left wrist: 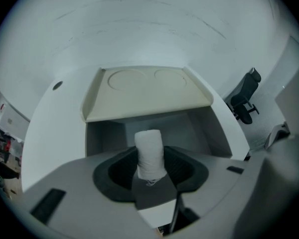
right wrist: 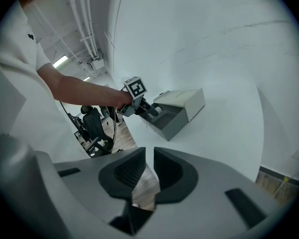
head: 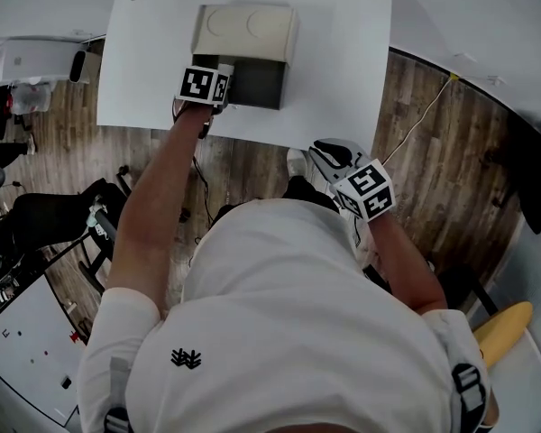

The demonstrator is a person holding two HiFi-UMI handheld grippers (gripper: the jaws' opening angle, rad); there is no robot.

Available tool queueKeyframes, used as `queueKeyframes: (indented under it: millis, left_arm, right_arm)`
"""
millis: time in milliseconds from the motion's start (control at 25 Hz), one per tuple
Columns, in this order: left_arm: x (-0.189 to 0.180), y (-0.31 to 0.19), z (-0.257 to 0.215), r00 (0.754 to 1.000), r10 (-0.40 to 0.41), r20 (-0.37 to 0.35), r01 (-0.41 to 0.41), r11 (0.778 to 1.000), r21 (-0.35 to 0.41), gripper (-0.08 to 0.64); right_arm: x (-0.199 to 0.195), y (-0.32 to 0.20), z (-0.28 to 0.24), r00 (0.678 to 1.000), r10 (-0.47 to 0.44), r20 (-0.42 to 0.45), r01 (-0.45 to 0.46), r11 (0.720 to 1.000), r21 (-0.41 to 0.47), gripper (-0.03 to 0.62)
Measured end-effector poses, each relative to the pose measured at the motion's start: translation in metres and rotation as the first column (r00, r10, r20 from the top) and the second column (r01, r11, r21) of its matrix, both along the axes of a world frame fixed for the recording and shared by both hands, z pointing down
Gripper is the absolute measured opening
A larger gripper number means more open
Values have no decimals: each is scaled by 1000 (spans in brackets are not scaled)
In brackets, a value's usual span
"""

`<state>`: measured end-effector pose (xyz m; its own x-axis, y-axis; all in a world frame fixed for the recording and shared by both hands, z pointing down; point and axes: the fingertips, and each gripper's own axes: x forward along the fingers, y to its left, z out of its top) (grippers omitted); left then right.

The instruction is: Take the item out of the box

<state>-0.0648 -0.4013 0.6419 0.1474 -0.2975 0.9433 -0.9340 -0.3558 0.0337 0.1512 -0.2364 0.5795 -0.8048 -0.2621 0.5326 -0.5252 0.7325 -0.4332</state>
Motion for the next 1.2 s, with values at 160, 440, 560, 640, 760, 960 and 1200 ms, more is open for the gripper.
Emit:
queueKeyframes:
  millis: [160, 440, 560, 640, 760, 960, 1200]
  left_arm:
    - [3, 2, -16, 998, -11, -54, 13, 999, 45, 173]
    - [9, 16, -55, 988, -6, -156, 28, 990, 138, 170]
    - [9, 28, -75, 980, 17, -200, 19, 984, 176, 170]
    - [10, 35, -89, 974, 38, -225, 10, 979, 205, 170]
    - [7, 48, -109, 964, 65, -258, 1, 970, 245, 170]
    - [-4, 79, -143, 942, 102, -321, 1, 952, 305, 169]
    - [-22, 124, -182, 909, 146, -390, 14, 925, 379, 169]
  right_arm:
    - [-10, 0, -2, 999, -37, -1, 37, 999, 11, 52]
    - [-31, 5, -10, 995, -93, -21, 94, 994, 50, 51]
    - [-44, 12, -16, 994, -103, -26, 105, 992, 66, 51]
    - [-52, 17, -19, 993, -113, -32, 116, 990, 76, 51]
    - [-64, 25, -23, 991, -123, -42, 127, 988, 87, 51]
    - [-87, 39, -30, 991, -120, -55, 126, 986, 108, 48]
    - [-112, 62, -39, 992, -101, -75, 110, 986, 128, 45]
